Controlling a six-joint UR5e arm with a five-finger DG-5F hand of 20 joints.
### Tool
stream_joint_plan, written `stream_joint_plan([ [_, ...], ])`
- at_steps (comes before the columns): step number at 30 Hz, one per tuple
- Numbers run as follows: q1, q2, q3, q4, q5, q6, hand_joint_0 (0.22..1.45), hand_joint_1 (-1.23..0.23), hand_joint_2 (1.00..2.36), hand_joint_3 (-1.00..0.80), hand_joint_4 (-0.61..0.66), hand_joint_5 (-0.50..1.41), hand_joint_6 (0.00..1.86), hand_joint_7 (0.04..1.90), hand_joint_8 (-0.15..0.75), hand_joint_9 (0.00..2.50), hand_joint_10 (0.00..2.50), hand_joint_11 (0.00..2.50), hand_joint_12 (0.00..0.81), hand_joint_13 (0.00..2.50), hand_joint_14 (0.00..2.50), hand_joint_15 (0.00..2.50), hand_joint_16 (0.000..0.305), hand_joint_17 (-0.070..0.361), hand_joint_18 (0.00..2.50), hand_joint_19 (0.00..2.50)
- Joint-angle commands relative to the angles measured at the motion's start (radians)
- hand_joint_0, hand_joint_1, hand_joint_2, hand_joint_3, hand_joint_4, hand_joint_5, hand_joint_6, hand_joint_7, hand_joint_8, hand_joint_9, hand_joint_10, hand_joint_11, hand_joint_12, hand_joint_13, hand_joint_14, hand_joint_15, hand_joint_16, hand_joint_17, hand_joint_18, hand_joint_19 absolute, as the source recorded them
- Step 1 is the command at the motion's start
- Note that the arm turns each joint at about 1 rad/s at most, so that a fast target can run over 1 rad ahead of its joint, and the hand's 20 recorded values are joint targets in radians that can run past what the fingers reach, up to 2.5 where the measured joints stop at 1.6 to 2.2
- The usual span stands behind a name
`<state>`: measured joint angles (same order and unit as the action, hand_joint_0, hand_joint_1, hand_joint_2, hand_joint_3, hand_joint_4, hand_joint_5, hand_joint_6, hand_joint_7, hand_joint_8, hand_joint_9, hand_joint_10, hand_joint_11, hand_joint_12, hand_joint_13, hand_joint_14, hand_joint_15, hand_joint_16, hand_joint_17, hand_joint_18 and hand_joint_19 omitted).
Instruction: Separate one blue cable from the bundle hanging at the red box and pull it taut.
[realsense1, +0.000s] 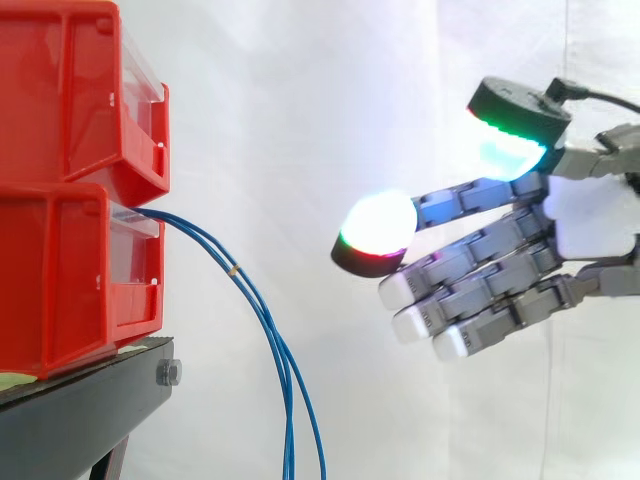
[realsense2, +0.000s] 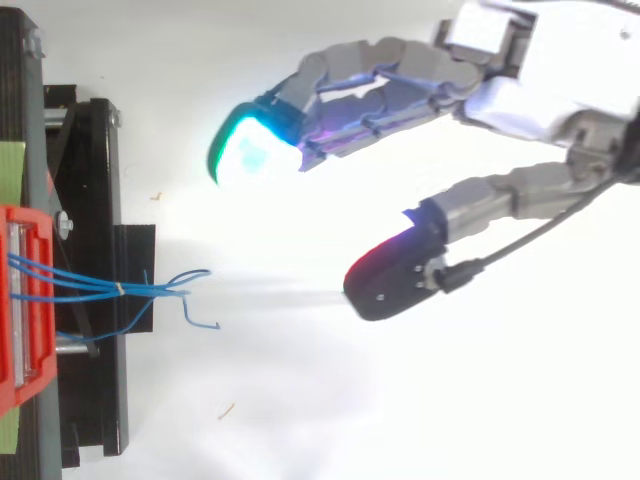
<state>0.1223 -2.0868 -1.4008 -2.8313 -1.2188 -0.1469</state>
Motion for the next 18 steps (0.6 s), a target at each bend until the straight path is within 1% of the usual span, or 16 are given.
stream_joint_plan([
  [1, 0.003, -0.018, 0.019, 0.006, 0.002, 0.006, 0.49, -0.80, 1.00, -0.50, 0.25, -0.21, 0.50, 0.86, 0.316, 0.58, 0.01, 0.38, 0.389, 0.61, 0.01, 0.18, 0.049, 0.111, 0.60, 0.12],
  [5, 0.010, -0.018, 0.019, 0.009, 0.007, -0.003, 0.49, -0.78, 1.00, -0.50, 0.25, -0.20, 0.50, 0.86, 0.319, 0.58, 0.01, 0.38, 0.386, 0.61, 0.01, 0.19, 0.049, 0.110, 0.60, 0.12],
  [6, 0.011, -0.018, 0.019, 0.010, 0.018, -0.010, 0.49, -0.77, 1.00, -0.50, 0.25, -0.20, 0.50, 0.86, 0.320, 0.58, 0.01, 0.38, 0.386, 0.61, 0.01, 0.19, 0.049, 0.110, 0.60, 0.12],
  [8, 0.013, -0.018, 0.017, 0.010, 0.025, -0.011, 0.49, -0.76, 1.00, -0.50, 0.25, -0.20, 0.50, 0.86, 0.320, 0.58, 0.01, 0.38, 0.385, 0.61, 0.01, 0.19, 0.049, 0.110, 0.60, 0.12],
  [9, 0.016, -0.018, 0.019, 0.010, 0.035, -0.011, 0.49, -0.76, 1.00, -0.50, 0.25, -0.20, 0.50, 0.86, 0.319, 0.58, 0.01, 0.38, 0.385, 0.61, 0.01, 0.19, 0.049, 0.109, 0.60, 0.12],
  [13, 0.022, -0.019, 0.017, 0.009, 0.050, -0.014, 0.49, -0.74, 1.00, -0.50, 0.25, -0.20, 0.50, 0.86, 0.321, 0.58, 0.01, 0.38, 0.386, 0.62, 0.01, 0.20, 0.049, 0.109, 0.61, 0.12],
  [15, 0.026, -0.044, 0.020, 0.009, 0.050, -0.017, 0.49, -0.74, 1.00, -0.50, 0.25, -0.20, 0.50, 0.86, 0.321, 0.58, 0.01, 0.38, 0.387, 0.62, 0.01, 0.19, 0.048, 0.109, 0.61, 0.12],
  [16, 0.028, -0.072, 0.037, 0.009, 0.044, -0.010, 0.49, -0.74, 1.00, -0.50, 0.25, -0.20, 0.50, 0.86, 0.321, 0.58, 0.01, 0.38, 0.386, 0.62, 0.01, 0.19, 0.048, 0.109, 0.61, 0.12],
  [17, 0.028, -0.084, 0.037, 0.009, 0.042, -0.006, 0.49, -0.74, 1.00, -0.50, 0.25, -0.20, 0.50, 0.86, 0.320, 0.58, 0.01, 0.38, 0.385, 0.62, 0.01, 0.20, 0.048, 0.109, 0.61, 0.11],
  [18, 0.028, -0.111, 0.057, 0.013, 0.039, 0.003, 0.49, -0.73, 1.00, -0.50, 0.25, -0.20, 0.50, 0.86, 0.321, 0.58, 0.01, 0.39, 0.386, 0.62, 0.01, 0.19, 0.048, 0.108, 0.61, 0.12],
])
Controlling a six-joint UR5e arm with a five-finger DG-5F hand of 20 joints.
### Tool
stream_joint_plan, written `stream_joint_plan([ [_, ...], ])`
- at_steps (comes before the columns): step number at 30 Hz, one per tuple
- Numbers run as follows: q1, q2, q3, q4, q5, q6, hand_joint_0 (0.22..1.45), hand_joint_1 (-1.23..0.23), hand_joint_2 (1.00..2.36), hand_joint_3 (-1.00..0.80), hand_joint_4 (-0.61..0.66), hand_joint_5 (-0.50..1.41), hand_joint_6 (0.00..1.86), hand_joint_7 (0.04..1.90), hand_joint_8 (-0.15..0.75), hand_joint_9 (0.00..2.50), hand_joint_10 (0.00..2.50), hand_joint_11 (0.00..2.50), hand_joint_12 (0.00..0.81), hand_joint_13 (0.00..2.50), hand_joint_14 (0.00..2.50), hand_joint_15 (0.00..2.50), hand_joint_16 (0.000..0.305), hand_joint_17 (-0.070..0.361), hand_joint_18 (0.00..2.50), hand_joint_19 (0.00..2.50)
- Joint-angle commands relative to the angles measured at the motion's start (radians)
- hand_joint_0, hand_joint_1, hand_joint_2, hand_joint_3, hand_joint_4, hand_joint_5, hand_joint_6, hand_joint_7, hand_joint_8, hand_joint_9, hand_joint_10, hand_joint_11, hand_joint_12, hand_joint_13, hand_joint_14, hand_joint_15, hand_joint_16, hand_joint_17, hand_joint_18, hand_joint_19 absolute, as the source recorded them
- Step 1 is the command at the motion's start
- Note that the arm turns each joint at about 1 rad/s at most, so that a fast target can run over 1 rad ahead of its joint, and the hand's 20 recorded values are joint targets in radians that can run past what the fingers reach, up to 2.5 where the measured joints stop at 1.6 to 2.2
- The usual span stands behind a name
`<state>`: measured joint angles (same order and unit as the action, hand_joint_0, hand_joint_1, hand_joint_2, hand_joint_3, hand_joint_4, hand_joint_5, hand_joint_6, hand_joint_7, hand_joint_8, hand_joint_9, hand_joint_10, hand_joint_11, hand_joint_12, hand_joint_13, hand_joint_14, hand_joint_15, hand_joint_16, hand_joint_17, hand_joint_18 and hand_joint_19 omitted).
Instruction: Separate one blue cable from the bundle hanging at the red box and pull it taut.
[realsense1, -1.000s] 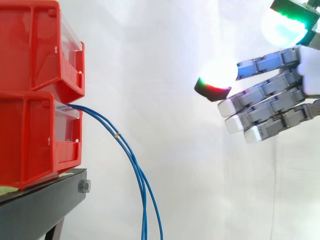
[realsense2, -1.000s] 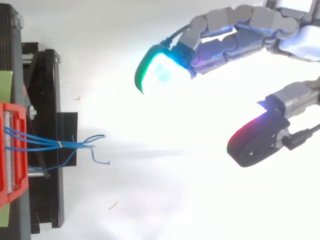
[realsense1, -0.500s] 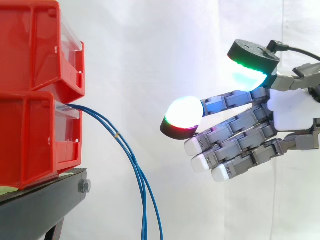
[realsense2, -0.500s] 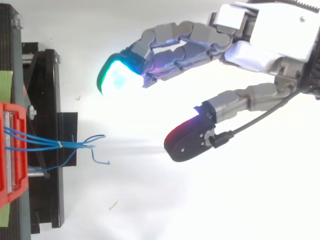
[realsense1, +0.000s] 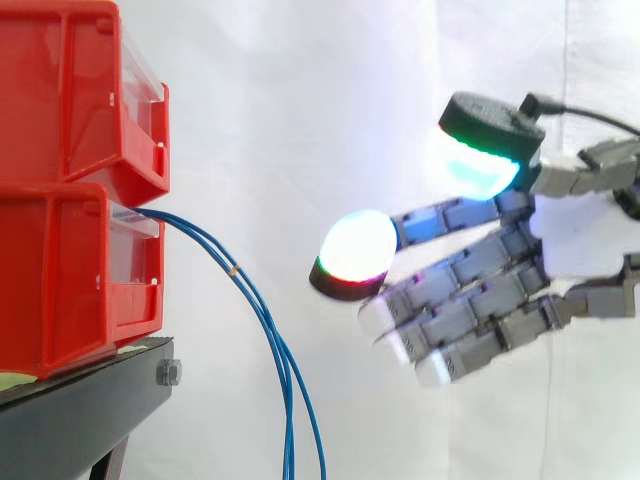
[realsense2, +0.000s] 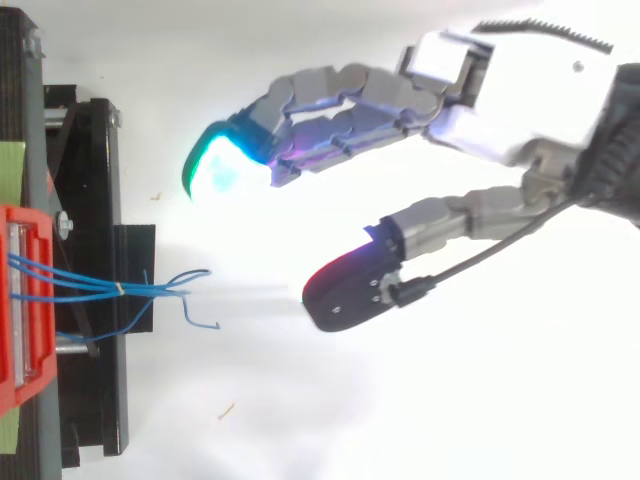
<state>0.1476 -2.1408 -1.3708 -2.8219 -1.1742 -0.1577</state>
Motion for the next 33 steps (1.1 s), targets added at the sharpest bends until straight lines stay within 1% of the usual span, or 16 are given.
stream_joint_plan([
  [1, 0.003, -0.111, 0.095, -0.013, -0.018, 0.041, 0.49, -0.73, 1.00, -0.50, 0.25, -0.20, 0.50, 0.86, 0.321, 0.58, 0.01, 0.38, 0.386, 0.62, 0.01, 0.19, 0.048, 0.109, 0.61, 0.11],
  [2, 0.003, -0.119, 0.102, -0.016, -0.022, 0.047, 0.49, -0.72, 1.00, -0.50, 0.25, -0.20, 0.50, 0.86, 0.322, 0.58, 0.01, 0.38, 0.385, 0.62, 0.01, 0.19, 0.048, 0.108, 0.61, 0.12],
  [3, 0.004, -0.139, 0.118, -0.017, -0.031, 0.055, 0.49, -0.72, 1.00, -0.50, 0.25, -0.20, 0.50, 0.86, 0.323, 0.58, 0.01, 0.38, 0.385, 0.62, 0.01, 0.19, 0.048, 0.109, 0.61, 0.12],
  [4, 0.004, -0.139, 0.118, -0.017, -0.031, 0.055, 0.49, -0.72, 1.00, -0.50, 0.25, -0.20, 0.50, 0.85, 0.321, 0.58, 0.01, 0.38, 0.385, 0.62, 0.01, 0.19, 0.048, 0.109, 0.61, 0.12],
  [5, 0.003, -0.154, 0.142, -0.022, -0.039, 0.060, 0.49, -0.71, 1.00, -0.50, 0.25, -0.20, 0.50, 0.86, 0.321, 0.58, 0.01, 0.38, 0.384, 0.62, 0.01, 0.19, 0.048, 0.108, 0.61, 0.12],
  [9, 0.003, -0.211, 0.194, -0.017, -0.067, 0.075, 0.49, -0.70, 1.00, -0.50, 0.25, -0.20, 0.50, 0.86, 0.321, 0.58, 0.01, 0.38, 0.386, 0.62, 0.01, 0.20, 0.048, 0.108, 0.61, 0.12],
  [11, 0.004, -0.218, 0.210, -0.016, -0.070, 0.095, 0.49, -0.69, 1.00, -0.50, 0.25, -0.20, 0.50, 0.86, 0.322, 0.58, 0.01, 0.38, 0.385, 0.62, 0.01, 0.19, 0.048, 0.108, 0.61, 0.12],
  [18, 0.004, -0.218, 0.210, -0.002, -0.071, 0.115, 0.49, -0.67, 1.00, -0.50, 0.25, -0.20, 0.50, 0.86, 0.325, 0.59, 0.01, 0.38, 0.388, 0.62, 0.01, 0.19, 0.048, 0.108, 0.61, 0.12],
  [22, 0.004, -0.218, 0.210, 0.010, -0.085, 0.129, 0.50, -0.66, 1.00, -0.50, 0.26, -0.19, 0.50, 0.87, 0.324, 0.59, 0.01, 0.38, 0.386, 0.62, 0.01, 0.19, 0.048, 0.107, 0.61, 0.12],
  [23, 0.004, -0.218, 0.211, 0.013, -0.097, 0.138, 0.50, -0.65, 1.00, -0.50, 0.25, -0.19, 0.50, 0.88, 0.325, 0.59, 0.01, 0.38, 0.385, 0.62, 0.01, 0.19, 0.047, 0.106, 0.61, 0.12],
  [24, 0.003, -0.218, 0.210, 0.013, -0.102, 0.141, 0.50, -0.65, 1.00, -0.50, 0.25, -0.19, 0.50, 0.88, 0.322, 0.59, 0.01, 0.38, 0.384, 0.62, 0.01, 0.20, 0.047, 0.106, 0.61, 0.13],
  [25, 0.001, -0.218, 0.211, 0.016, -0.116, 0.149, 0.51, -0.65, 1.00, -0.50, 0.25, -0.19, 0.50, 0.89, 0.322, 0.59, 0.01, 0.38, 0.383, 0.62, 0.01, 0.19, 0.047, 0.105, 0.61, 0.13],
  [30, -0.003, -0.218, 0.210, 0.018, -0.137, 0.153, 0.52, -0.65, 1.00, -0.50, 0.26, -0.18, 0.50, 0.92, 0.321, 0.60, 0.01, 0.38, 0.380, 0.62, 0.01, 0.19, 0.046, 0.103, 0.60, 0.13],
  [31, -0.005, -0.218, 0.210, 0.018, -0.150, 0.153, 0.53, -0.65, 1.00, -0.50, 0.26, -0.18, 0.50, 0.92, 0.318, 0.60, 0.01, 0.38, 0.380, 0.62, 0.01, 0.19, 0.046, 0.103, 0.60, 0.13],
  [33, -0.005, -0.218, 0.211, 0.018, -0.160, 0.153, 0.53, -0.66, 1.00, -0.50, 0.26, -0.18, 0.50, 0.93, 0.316, 0.60, 0.01, 0.39, 0.377, 0.62, 0.01, 0.19, 0.045, 0.102, 0.60, 0.14],
])
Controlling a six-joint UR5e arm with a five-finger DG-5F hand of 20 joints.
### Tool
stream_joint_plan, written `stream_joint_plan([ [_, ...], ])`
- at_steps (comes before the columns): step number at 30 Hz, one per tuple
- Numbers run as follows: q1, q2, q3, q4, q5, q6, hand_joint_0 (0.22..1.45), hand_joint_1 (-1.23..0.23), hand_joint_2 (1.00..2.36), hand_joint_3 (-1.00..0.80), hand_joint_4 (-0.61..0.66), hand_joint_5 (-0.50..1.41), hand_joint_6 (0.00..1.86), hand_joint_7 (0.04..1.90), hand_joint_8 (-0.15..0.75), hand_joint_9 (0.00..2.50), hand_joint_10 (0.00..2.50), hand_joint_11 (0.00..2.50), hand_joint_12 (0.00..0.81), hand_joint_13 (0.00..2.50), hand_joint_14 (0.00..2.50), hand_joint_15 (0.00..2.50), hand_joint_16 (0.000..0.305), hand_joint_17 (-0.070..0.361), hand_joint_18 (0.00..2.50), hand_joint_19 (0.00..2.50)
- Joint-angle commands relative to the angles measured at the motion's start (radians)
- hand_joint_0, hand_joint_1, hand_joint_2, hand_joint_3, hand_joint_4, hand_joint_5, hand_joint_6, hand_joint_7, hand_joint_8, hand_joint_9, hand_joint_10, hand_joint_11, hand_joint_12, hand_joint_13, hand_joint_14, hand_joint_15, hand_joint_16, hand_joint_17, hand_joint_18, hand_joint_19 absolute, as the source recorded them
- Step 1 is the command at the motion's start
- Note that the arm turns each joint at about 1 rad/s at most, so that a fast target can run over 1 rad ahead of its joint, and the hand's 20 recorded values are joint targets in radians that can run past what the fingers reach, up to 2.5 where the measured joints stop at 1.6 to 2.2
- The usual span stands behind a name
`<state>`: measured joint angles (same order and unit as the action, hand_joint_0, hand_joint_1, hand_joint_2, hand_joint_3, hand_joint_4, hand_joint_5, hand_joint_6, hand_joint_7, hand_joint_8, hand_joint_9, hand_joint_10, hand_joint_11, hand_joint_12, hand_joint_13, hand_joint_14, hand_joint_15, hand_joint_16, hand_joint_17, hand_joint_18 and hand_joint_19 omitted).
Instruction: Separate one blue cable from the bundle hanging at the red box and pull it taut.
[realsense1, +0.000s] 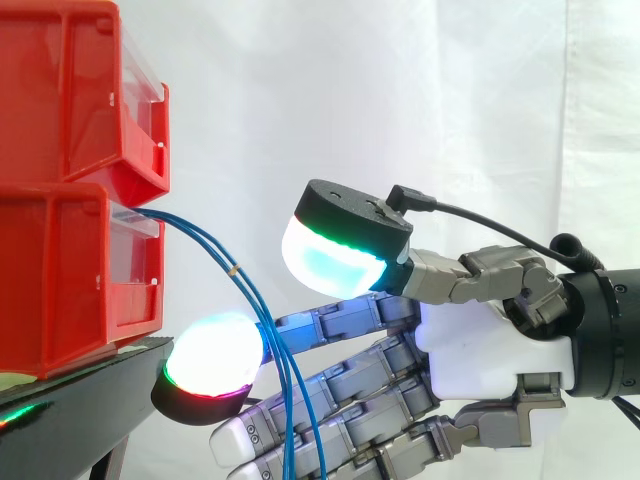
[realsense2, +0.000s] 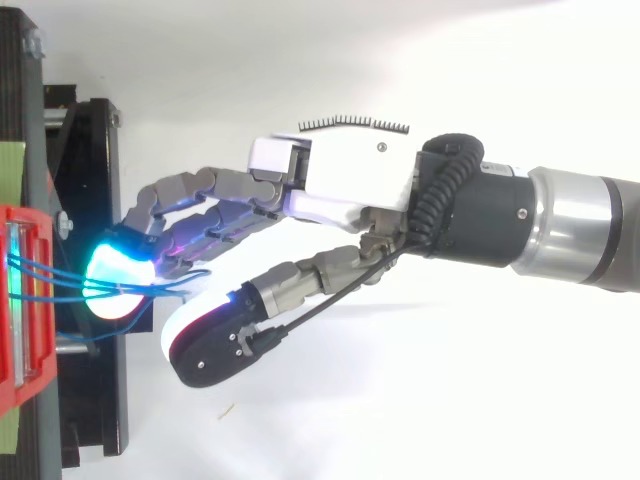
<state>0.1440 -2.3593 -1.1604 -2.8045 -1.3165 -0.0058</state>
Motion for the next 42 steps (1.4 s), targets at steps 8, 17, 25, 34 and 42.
stream_joint_plan([
  [8, -0.001, 0.000, 0.001, 0.005, -0.041, 0.001, 0.56, -0.68, 1.00, -0.48, 0.26, -0.17, 0.50, 1.00, 0.312, 0.60, 0.01, 0.39, 0.371, 0.62, 0.01, 0.19, 0.044, 0.098, 0.59, 0.14],
  [17, -0.001, 0.000, 0.001, 0.005, -0.043, 0.001, 0.60, -0.67, 1.01, -0.39, 0.26, -0.16, 0.50, 1.09, 0.307, 0.61, 0.01, 0.39, 0.365, 0.62, 0.01, 0.20, 0.042, 0.095, 0.60, 0.15],
  [25, -0.011, 0.000, -0.001, 0.005, -0.053, 0.004, 0.57, -0.63, 1.00, -0.46, 0.27, -0.16, 0.50, 1.08, 0.313, 0.61, 0.01, 0.41, 0.372, 0.63, 0.01, 0.21, 0.043, 0.097, 0.60, 0.15],
  [34, -0.021, 0.002, 0.002, 0.007, -0.067, 0.006, 0.56, -0.61, 1.00, -0.48, 0.27, -0.15, 0.50, 1.08, 0.316, 0.62, 0.01, 0.41, 0.375, 0.64, 0.01, 0.22, 0.044, 0.098, 0.61, 0.15],
  [42, -0.021, 0.000, 0.015, 0.002, -0.067, 0.003, 0.56, -0.62, 1.00, -0.47, 0.26, -0.15, 0.50, 1.11, 0.316, 0.62, 0.01, 0.41, 0.376, 0.64, 0.01, 0.21, 0.044, 0.098, 0.61, 0.16],
])
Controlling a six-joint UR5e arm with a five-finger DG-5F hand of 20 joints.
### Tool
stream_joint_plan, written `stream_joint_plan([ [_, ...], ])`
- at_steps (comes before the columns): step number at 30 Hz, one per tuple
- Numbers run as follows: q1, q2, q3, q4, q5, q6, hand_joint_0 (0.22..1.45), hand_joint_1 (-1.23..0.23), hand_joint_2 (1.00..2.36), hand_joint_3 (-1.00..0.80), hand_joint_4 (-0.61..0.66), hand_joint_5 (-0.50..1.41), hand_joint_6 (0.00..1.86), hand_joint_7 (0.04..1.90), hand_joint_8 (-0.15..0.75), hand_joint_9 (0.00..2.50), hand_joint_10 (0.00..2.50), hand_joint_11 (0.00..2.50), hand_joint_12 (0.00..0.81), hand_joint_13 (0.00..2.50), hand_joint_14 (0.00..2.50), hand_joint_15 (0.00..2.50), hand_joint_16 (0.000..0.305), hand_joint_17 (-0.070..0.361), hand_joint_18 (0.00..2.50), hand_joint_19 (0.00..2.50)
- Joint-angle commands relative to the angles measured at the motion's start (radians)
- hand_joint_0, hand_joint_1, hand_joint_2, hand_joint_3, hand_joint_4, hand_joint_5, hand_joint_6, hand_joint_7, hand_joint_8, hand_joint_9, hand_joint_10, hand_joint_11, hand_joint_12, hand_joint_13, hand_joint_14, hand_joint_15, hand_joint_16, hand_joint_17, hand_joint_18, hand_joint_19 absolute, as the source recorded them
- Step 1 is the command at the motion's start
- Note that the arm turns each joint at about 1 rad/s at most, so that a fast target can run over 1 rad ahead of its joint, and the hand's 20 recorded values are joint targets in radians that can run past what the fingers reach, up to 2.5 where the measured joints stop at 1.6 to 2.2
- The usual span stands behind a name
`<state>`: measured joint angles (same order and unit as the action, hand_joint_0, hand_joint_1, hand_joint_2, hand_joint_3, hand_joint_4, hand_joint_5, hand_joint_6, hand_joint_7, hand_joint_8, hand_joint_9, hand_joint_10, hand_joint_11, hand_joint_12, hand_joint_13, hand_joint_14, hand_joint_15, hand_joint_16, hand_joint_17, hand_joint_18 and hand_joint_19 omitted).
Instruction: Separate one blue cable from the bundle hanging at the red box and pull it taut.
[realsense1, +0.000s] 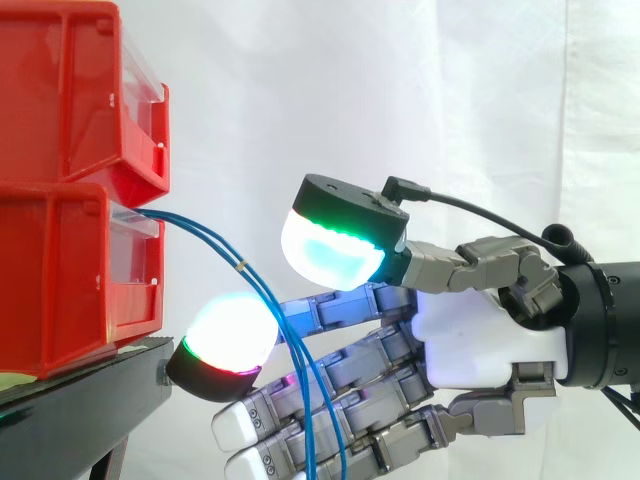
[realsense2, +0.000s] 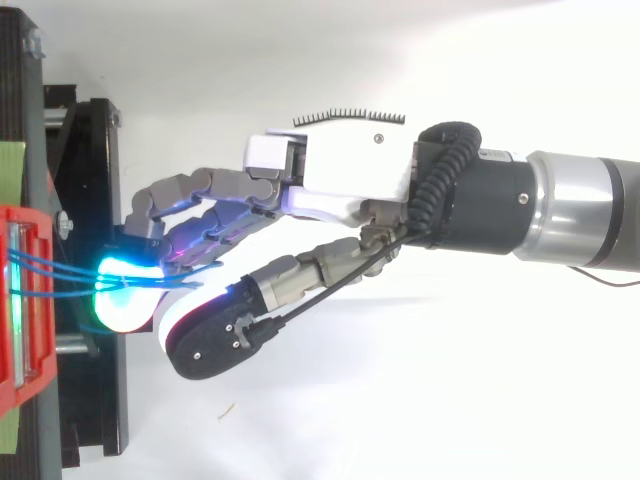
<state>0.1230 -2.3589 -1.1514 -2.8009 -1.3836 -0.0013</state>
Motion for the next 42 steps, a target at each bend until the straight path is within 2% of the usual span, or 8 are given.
stream_joint_plan([
  [1, 0.000, 0.000, 0.007, -0.002, 0.000, -0.005, 0.56, -0.62, 1.00, -0.46, 0.27, -0.15, 0.50, 1.12, 0.316, 0.62, 0.01, 0.42, 0.376, 0.64, 0.01, 0.21, 0.044, 0.098, 0.61, 0.15],
  [11, -0.005, 0.000, 0.010, -0.003, 0.000, -0.009, 0.57, -0.62, 1.00, -0.47, 0.27, -0.15, 0.50, 1.13, 0.316, 0.62, 0.01, 0.41, 0.377, 0.64, 0.01, 0.21, 0.044, 0.098, 0.61, 0.15],
  [14, -0.016, 0.000, 0.010, 0.000, 0.000, -0.009, 0.56, -0.62, 1.00, -0.47, 0.27, -0.15, 0.50, 1.12, 0.317, 0.62, 0.01, 0.42, 0.376, 0.64, 0.01, 0.21, 0.044, 0.099, 0.61, 0.15],
  [20, -0.019, 0.000, 0.009, 0.001, -0.002, -0.025, 0.56, -0.62, 1.00, -0.48, 0.27, -0.15, 0.50, 1.11, 0.317, 0.62, 0.01, 0.41, 0.378, 0.64, 0.01, 0.21, 0.044, 0.099, 0.61, 0.15],
  [42, -0.034, -0.011, 0.007, 0.012, -0.045, -0.022, 0.54, -0.61, 1.00, -0.50, 0.27, -0.15, 0.50, 1.10, 0.319, 0.61, 0.01, 0.41, 0.379, 0.64, 0.01, 0.21, 0.045, 0.101, 0.61, 0.15],
])
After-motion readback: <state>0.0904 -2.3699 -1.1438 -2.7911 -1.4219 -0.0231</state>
